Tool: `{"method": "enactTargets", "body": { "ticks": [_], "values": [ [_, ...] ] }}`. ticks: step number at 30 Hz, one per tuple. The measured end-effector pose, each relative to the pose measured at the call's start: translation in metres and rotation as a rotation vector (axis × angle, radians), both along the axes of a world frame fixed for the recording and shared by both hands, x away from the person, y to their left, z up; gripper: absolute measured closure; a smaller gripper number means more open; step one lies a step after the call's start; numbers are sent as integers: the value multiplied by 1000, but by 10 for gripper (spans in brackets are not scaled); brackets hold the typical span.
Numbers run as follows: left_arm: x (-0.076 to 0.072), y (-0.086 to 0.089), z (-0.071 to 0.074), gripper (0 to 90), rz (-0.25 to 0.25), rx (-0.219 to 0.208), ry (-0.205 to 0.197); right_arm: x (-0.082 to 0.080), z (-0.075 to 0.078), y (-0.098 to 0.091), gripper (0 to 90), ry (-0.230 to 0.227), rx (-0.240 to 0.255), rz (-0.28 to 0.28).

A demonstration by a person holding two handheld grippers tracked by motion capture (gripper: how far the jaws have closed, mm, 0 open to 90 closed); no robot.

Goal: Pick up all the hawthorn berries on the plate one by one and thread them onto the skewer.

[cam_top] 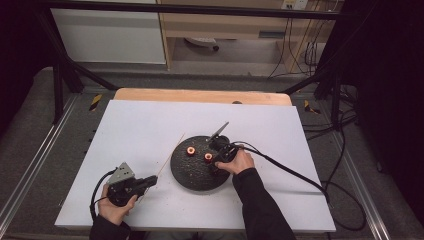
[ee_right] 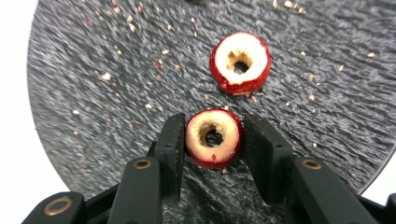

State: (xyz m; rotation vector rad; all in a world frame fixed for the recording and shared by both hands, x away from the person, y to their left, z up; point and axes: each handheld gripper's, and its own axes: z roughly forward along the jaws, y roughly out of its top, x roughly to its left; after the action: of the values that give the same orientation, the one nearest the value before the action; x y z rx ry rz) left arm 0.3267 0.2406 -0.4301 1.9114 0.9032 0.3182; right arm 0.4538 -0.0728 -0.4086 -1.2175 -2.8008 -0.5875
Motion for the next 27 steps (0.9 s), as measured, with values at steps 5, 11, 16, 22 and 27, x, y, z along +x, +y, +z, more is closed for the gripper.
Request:
{"method": "enactTargets", "body": {
  "ticks": [5, 11, 16, 22, 27],
  "values": [
    [0, 0, 0, 882, 1, -1, -2, -2, 12, -5, 608, -27, 70, -30],
    [-1, 0, 1, 882, 3, -6, -7, -8, 36, -16, 609, -92, 191, -128],
    [-2, 0, 1, 882, 10, -9, -12, -15, 49, -24, 609, -162, 307, -168],
    [-2, 0, 2, 882, 17, -12, -14, -25, 55, -32, 610, -245, 476, -235],
    [-3, 0, 2, 882, 20, -15, -16, -29, 55, -36, 609, -284, 588, -283]
  ]
}}
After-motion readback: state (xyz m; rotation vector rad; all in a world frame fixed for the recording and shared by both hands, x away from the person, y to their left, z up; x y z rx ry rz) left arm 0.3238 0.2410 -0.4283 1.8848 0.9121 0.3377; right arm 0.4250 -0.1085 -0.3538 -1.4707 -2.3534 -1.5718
